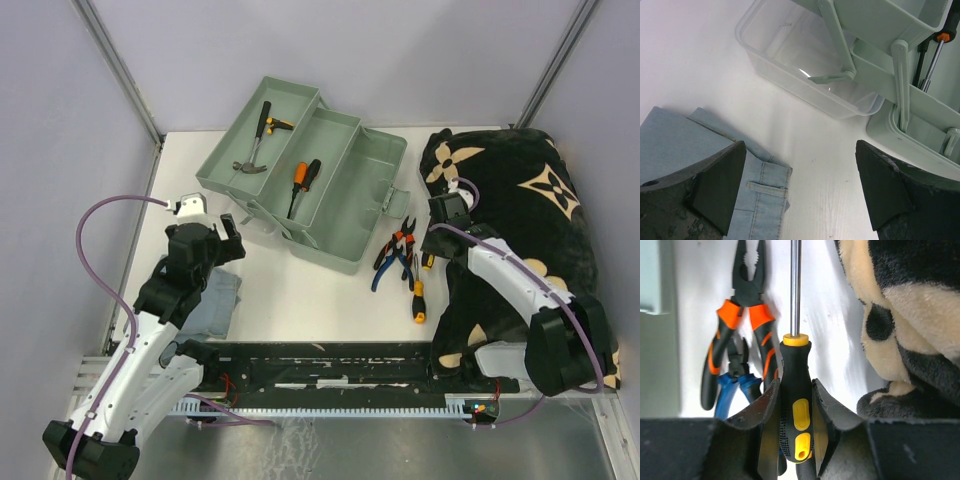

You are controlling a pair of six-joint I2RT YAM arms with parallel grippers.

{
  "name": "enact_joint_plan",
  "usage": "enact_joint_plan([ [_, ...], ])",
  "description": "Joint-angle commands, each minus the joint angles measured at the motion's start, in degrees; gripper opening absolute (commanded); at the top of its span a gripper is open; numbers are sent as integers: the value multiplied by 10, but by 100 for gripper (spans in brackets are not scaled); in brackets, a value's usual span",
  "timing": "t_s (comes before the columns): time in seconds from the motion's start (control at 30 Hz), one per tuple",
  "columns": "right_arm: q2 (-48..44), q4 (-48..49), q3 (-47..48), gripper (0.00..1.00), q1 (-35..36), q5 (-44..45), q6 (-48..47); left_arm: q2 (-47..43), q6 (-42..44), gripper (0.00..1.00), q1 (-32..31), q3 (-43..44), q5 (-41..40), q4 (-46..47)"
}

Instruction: Pack the tool kit

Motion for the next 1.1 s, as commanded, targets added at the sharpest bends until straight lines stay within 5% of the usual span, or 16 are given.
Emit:
enact_joint_plan([
  [0.0,-41,3,11,9,1,-44,30,-6,6,95,5,4,-3,21],
  [0.4,-88,166,36,11,27,-250,159,-11,5,95,5,5,-6,19],
  [0.77,85,170,245,11,192,-157,176,-14,5,95,5,3,-6,20],
  [1.07,197,147,358,12,220,-115,206,-17,5,95,5,4,-2,21],
])
